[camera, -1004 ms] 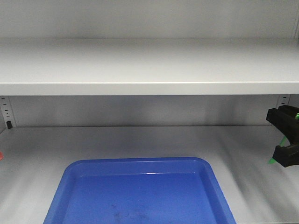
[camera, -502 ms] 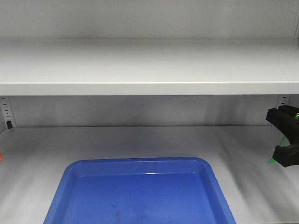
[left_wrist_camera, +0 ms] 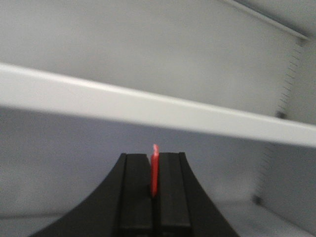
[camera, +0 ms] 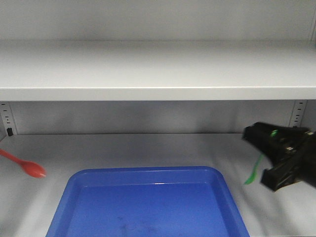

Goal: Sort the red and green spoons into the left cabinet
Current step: 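Lower both held spoons over the blue tray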

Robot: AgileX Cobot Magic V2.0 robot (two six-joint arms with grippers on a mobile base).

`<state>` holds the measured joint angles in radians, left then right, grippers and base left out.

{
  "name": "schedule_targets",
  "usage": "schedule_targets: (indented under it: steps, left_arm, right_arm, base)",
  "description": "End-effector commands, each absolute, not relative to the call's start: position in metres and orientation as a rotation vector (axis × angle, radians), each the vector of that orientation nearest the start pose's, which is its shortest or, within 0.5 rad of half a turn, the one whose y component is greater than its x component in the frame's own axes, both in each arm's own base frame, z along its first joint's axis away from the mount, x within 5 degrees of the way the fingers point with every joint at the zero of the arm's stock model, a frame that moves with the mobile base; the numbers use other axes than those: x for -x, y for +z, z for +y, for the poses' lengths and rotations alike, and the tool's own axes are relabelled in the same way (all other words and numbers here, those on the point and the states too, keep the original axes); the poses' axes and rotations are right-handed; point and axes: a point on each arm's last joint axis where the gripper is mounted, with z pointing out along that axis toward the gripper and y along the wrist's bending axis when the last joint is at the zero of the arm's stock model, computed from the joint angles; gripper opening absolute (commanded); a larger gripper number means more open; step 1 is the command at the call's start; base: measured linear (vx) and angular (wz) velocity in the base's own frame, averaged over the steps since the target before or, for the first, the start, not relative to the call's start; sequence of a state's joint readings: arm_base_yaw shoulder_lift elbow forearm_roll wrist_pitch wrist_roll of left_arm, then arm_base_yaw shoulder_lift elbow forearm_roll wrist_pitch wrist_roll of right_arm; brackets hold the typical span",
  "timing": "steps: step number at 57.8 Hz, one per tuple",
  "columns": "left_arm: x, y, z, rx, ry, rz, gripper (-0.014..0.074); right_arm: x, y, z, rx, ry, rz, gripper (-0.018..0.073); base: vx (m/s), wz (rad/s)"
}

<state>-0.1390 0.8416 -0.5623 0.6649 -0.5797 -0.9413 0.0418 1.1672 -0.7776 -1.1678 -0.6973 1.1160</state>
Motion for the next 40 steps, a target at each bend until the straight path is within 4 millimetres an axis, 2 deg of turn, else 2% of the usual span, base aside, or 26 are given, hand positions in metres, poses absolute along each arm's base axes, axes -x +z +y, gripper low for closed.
schedule_targets:
  steps: [1,8,13,22,31,40]
  left_arm:
    - [-0.174,0.357,-0.074,-0.278,-0.831,1.311,-0.0005]
    - [-0.194,0.333,-0.089,-0.271,-0.982,1.448,-0.0003]
    - [-0.208,0.321,-0.097,-0.250,-1.017,1.509,-0.0003]
    - [-0.227,0.319,-0.113,-0.277,-1.051,1.547,-0.0001]
    - [-0.237,0.330,-0.130,-0.371,-1.064,1.527,0.0027]
    - [-0.243,0.329,-0.137,-0.424,-1.055,1.539,0.0127]
  right_arm:
    - [-0.239,0.355,0.082,0.521,0.625,1.466,-0.0004]
    - [-0.242,0.341,0.109,0.576,0.610,1.537,-0.0002]
    - [-0.242,0.329,0.128,0.623,0.599,1.585,-0.0001]
    - [-0.245,0.312,0.154,0.692,0.549,1.659,0.0006]
    - [-0.256,0.316,0.162,0.626,0.551,1.695,0.0041]
    - [-0.262,0.325,0.160,0.571,0.529,1.700,0.0127]
  base:
    - [0.00,0.00]
    - [0.00,0.00]
    - [0.00,0.00]
    - [0.00,0.00]
    - [0.00,0.00]
    - [0.00,0.00]
